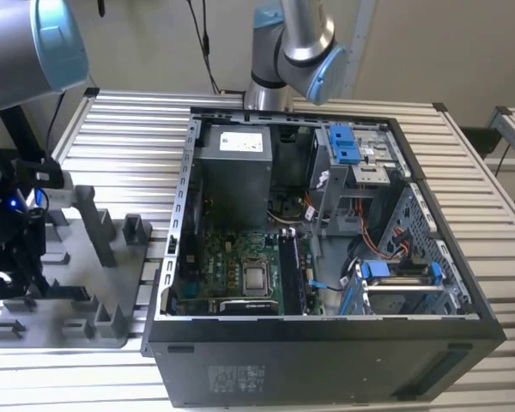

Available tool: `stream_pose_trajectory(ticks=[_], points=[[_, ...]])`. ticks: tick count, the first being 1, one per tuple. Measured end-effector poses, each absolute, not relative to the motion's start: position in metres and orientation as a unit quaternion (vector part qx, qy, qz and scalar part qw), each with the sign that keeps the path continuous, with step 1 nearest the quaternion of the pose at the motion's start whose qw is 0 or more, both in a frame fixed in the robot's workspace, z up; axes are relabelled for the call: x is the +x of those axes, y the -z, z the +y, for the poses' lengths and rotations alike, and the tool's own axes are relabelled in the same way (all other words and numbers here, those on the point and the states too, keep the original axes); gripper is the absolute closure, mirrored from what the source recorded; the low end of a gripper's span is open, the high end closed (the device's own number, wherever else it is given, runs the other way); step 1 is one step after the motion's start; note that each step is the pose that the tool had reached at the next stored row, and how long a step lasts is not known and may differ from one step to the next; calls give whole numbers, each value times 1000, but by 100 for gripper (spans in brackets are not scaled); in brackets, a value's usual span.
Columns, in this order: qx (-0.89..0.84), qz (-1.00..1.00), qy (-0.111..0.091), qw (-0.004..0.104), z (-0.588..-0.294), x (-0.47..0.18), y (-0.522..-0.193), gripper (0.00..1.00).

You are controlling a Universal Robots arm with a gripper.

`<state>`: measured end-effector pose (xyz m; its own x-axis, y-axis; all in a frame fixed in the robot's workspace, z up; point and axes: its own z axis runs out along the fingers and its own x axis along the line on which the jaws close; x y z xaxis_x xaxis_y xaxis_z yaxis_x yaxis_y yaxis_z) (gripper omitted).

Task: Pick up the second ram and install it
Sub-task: 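Pick up the second ram and move it above second insertion slot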

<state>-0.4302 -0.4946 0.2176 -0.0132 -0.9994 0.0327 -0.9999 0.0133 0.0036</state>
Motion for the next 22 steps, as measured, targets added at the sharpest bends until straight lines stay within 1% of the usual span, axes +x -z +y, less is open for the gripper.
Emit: stream_pose_trajectory(ticks=[22], points=[[702, -712, -10, 13, -495, -430, -241, 86]])
